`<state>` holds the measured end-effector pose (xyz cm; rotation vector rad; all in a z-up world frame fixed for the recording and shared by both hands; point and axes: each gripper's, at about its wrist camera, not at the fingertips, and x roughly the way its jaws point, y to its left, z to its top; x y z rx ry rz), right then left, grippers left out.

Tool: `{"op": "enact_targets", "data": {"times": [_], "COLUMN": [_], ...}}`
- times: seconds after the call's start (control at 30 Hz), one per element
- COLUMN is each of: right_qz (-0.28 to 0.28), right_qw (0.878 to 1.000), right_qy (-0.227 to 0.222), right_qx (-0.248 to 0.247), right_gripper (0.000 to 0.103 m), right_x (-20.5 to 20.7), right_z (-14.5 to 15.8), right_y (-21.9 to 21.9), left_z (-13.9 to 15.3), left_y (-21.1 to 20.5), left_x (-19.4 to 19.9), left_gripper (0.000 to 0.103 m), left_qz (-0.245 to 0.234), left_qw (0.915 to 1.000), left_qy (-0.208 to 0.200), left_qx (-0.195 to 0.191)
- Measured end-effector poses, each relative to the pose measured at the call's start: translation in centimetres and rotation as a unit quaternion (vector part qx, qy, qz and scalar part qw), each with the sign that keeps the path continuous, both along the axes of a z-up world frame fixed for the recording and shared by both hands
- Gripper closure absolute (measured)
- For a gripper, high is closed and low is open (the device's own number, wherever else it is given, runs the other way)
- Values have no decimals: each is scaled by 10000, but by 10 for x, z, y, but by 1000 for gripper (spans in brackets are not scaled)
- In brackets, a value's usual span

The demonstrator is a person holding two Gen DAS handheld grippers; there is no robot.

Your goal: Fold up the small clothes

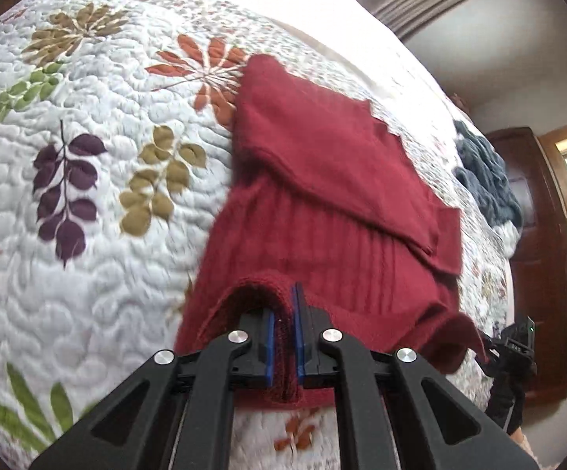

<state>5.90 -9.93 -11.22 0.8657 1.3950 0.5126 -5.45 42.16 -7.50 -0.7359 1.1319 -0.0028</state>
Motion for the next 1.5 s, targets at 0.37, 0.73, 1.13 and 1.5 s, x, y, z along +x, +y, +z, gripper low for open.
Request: {"op": "enact_targets", "data": {"times": [0.37, 0.73, 1.13, 1.5], "right_qz": [-137, -151, 400, 707], "right_qw": [9983, 9986, 9897, 9820], "right_qy": [568, 366, -305, -488], "right_qx": [-30, -339, -1344, -1682], "right_gripper": [97, 65, 54, 51], "right_x": [31, 28, 23, 24], "right_z": [-42, -7, 30, 32], "right_y": [-4, -24, -3, 9], "left_z": [-33, 1, 10, -19], "left_y": [12, 29, -18, -31], "left_x": [22, 8, 55, 80], "left_gripper": [95, 66, 55, 65], "left_qz": [207, 180, -1250, -1630], "left_qw": [9990, 9989, 9828, 9703], "left_qy": [307, 361, 190, 440], "left_qx": [-247, -226, 1345, 1734]}}
